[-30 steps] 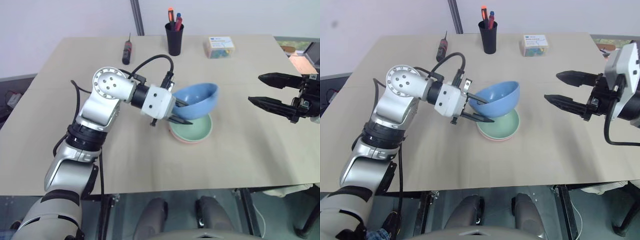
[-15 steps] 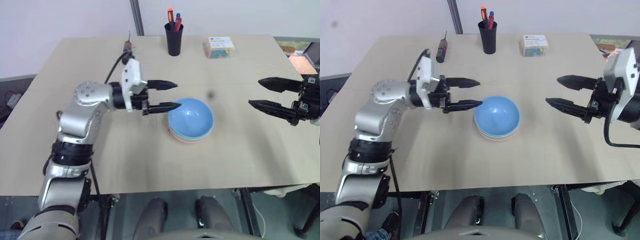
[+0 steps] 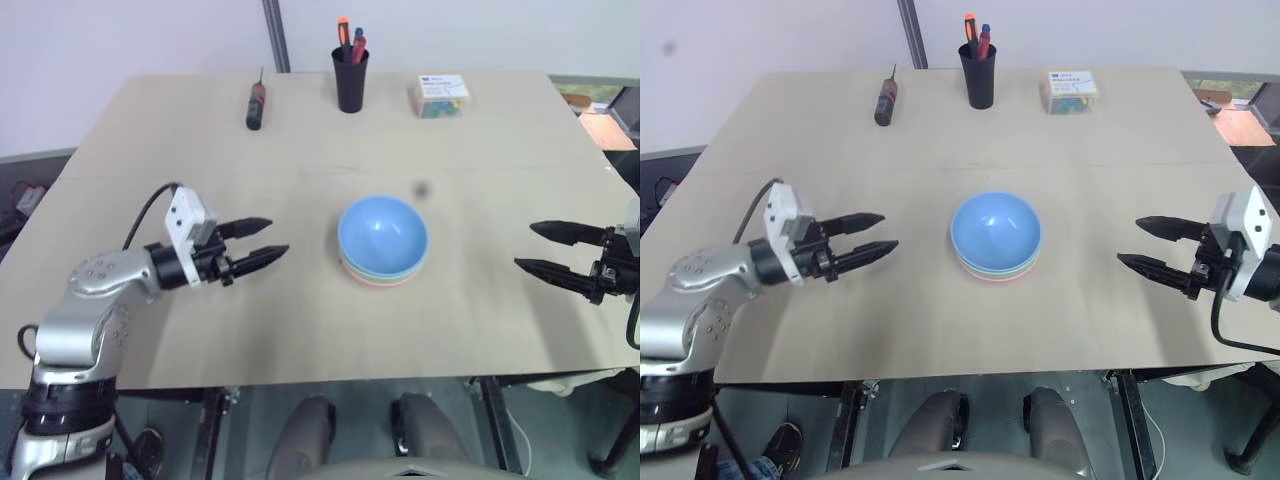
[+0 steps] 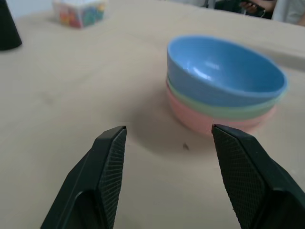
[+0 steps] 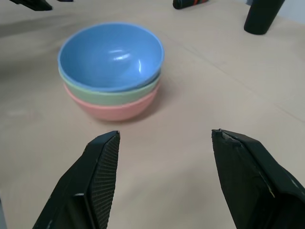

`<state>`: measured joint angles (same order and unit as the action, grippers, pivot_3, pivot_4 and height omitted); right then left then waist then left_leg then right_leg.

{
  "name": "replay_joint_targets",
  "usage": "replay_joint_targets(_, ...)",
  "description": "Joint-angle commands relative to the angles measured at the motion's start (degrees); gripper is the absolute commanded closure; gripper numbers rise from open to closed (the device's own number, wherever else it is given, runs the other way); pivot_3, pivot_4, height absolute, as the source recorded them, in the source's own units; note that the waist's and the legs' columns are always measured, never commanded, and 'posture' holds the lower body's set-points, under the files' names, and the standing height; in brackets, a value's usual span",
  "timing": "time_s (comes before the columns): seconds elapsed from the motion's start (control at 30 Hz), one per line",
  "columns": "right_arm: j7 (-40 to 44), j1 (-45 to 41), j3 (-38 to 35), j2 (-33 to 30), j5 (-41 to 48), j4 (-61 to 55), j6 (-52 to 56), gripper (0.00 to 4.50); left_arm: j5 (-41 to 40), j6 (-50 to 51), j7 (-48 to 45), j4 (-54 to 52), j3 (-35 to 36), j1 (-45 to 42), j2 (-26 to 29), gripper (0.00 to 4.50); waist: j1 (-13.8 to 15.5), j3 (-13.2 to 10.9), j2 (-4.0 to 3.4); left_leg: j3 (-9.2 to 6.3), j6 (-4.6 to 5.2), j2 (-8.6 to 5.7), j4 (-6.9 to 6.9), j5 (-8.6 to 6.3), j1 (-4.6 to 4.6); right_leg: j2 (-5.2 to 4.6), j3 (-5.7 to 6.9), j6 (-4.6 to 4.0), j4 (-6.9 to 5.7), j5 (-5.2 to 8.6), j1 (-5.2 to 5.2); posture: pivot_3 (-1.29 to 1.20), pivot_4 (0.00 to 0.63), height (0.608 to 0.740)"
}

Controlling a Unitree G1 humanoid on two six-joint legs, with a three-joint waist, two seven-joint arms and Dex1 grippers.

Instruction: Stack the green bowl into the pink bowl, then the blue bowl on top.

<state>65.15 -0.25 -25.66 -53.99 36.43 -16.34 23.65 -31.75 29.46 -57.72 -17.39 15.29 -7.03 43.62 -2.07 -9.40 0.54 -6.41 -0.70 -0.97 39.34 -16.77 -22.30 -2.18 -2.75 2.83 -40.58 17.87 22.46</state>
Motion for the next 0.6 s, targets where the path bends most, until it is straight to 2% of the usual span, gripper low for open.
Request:
replay_joint_targets(0.03, 2.71, -0.56, 0.51, 1.25, -2.52, 3.41, -6.96, 1.28, 0.03, -2.72, 0.10, -3.63, 3.35, 3.23, 1.47, 1.49, 0.06, -0.05, 0.00, 0.00, 0.00, 0.02, -0.07, 0.00, 0.19, 0.01, 0.00, 0.00, 0.02, 0.00, -0.16, 0.00, 0.150, 0.740)
replay_joint_targets(0.13, 4.38, -1.41, 1.54, 1.58, -2.81, 4.91, -8.74, 1.28, -0.16, -3.81, 0.74, -3.10, 4.32, 3.98, 1.40, 1.49, 0.09, -0.10, -0.10, -0.06, 0.00, 0.08, -0.24, -0.01, 0.68, 0.05, 0.09, -0.01, 0.37, 0.01, -0.79, 0.00, 0.150, 0.740)
replay_joint_targets(0.6, 8.24, -1.50, 2.57, 0.99, -4.27, 8.38, -10.86, 1.28, 0.12, -12.97, -0.18, -1.83, 5.33, 7.88, -0.66, 1.49, 0.23, -0.10, -0.10, -0.09, 0.11, 0.08, -0.40, -0.10, 0.56, -0.22, 0.14, 0.02, 0.82, -0.02, -0.82, 0.00, 0.150, 0.740)
